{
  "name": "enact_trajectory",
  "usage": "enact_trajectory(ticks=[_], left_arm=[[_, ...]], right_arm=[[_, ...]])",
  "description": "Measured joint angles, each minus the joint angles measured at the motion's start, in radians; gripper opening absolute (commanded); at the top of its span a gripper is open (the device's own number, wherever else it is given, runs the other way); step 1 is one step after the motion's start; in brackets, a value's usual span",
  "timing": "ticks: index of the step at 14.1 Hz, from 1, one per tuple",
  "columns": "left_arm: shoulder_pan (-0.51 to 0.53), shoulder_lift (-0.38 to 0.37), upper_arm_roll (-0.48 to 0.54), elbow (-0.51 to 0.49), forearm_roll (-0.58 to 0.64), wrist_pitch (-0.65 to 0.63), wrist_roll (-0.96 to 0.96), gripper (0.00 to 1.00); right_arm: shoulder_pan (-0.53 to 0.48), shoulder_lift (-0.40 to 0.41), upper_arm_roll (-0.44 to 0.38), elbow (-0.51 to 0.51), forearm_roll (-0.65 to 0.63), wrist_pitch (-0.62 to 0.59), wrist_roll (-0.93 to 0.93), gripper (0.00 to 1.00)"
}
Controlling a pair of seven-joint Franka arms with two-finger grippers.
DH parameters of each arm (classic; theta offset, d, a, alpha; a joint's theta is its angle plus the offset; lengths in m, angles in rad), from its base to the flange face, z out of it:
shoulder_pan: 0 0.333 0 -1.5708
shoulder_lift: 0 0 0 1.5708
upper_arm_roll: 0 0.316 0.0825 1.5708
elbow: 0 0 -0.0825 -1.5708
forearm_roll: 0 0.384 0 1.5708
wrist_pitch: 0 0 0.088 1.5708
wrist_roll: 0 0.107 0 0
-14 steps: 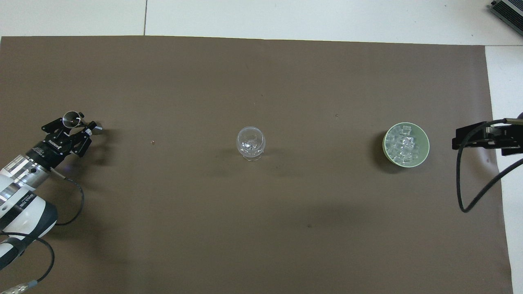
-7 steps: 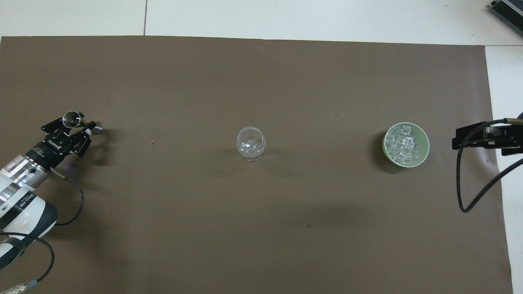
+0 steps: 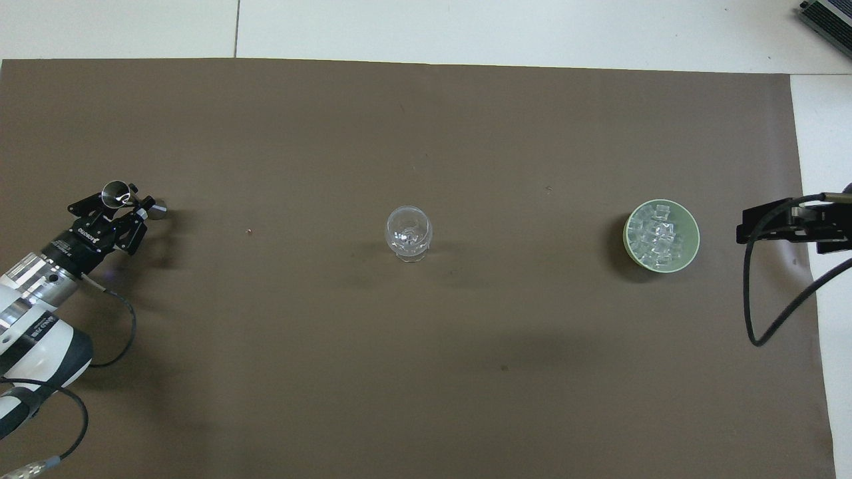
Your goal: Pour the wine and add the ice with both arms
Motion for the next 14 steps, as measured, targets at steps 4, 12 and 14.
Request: enact_trajectory(ticks=[4, 12, 14], left_arm=[[0.0, 0.0, 0.0, 0.0, 0.0, 0.0, 0.0, 0.36], [0.0, 0.0, -0.001, 0.0, 0.0, 0.0, 0.0, 0.28], [0.0, 0.0, -0.001, 0.0, 0.0, 0.0, 0.0, 0.26]], right_arm=[[0.0, 0.0, 0.0, 0.0, 0.0, 0.0, 0.0, 1.0], [0.0, 0.0, 0.0, 0.0, 0.0, 0.0, 0.0, 1.0], [0.0, 0.0, 0.0, 0.0, 0.0, 0.0, 0.0, 1.0]])
